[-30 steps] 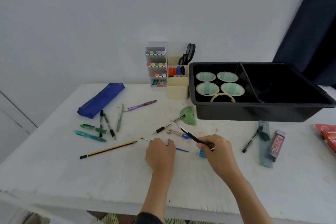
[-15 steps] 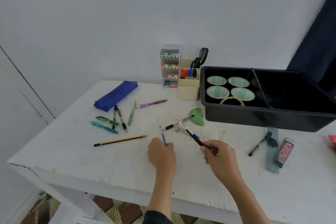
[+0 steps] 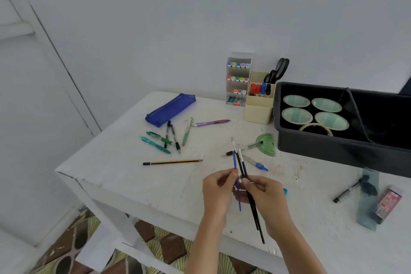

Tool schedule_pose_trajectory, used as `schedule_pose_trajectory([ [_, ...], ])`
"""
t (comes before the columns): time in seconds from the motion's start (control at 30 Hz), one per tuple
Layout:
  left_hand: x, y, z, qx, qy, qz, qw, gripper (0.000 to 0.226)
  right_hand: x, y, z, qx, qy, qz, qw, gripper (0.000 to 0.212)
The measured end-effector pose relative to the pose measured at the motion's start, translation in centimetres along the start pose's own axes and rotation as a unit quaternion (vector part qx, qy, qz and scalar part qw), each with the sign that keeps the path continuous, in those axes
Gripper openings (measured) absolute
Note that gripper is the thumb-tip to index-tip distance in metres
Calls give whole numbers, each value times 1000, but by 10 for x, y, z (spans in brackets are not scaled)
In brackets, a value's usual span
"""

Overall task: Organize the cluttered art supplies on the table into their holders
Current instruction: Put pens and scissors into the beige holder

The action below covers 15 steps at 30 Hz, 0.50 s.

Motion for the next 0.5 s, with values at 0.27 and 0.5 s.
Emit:
schedule_pose_trajectory([
  [0.27,11,1,-5,21,-28,6,999,8,-23,-1,0,-36,64,27,997,16],
  [0.5,1,21,-24,30,-62,64,996,14,-41,14,5,-61,66,77,993,16],
])
Point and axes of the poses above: each hand's wrist, its own y-axis towards the middle knuckle, its own x-axis out of the back of the hand, z = x × y, the point moved 10 cm from there along y, towards the middle knuckle, and after that the axes turned 11 degrees about -z, right-handed, at the moved point
